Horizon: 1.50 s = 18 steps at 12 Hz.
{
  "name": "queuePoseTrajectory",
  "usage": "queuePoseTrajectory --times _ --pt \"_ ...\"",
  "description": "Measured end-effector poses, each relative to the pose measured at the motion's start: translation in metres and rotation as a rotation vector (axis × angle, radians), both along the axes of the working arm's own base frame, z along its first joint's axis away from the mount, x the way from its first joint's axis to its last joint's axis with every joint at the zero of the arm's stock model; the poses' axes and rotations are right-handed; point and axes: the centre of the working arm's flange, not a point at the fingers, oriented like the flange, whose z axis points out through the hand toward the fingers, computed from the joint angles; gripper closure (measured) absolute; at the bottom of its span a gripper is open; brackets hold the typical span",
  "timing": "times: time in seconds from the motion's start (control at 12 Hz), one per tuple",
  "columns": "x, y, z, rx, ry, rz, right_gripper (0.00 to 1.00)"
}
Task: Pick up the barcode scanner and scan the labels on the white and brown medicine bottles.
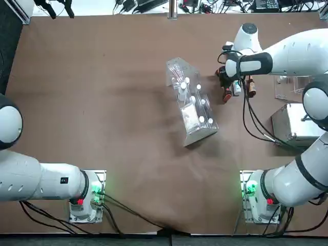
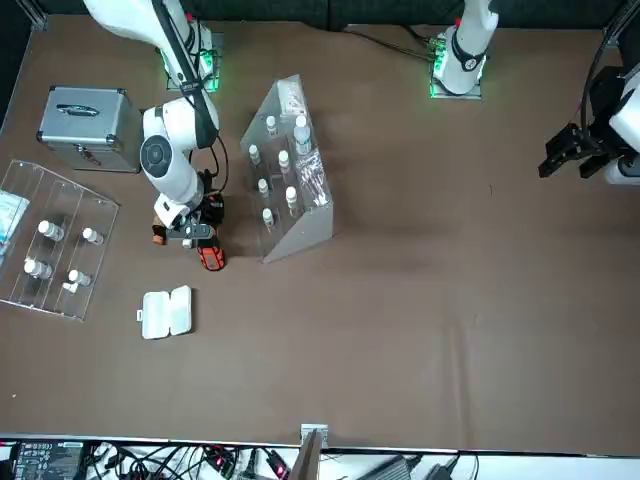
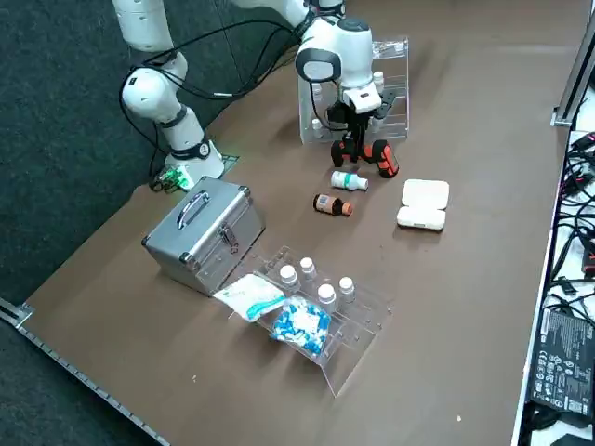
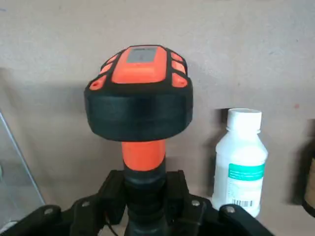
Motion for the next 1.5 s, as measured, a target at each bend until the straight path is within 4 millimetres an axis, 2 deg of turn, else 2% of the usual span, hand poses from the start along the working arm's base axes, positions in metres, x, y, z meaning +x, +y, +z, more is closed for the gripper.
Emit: queuePoseTrajectory --times 0.58,0.92,1.08,1.33,1.5 --pt "0.001 0.001 -0.003 0.001 -0.009 -0.018 0.58" --pt "-0.001 0.009 -0.003 0.003 -0.017 -0.012 0.56" --pt "0.000 0.012 -0.001 0.006 -0.024 -0.009 0.37" --pt "0.010 0.014 0.017 0.018 -0.057 -0.010 0.03" --pt "0.017 0.009 0.040 0.029 -0.092 -0.023 0.00"
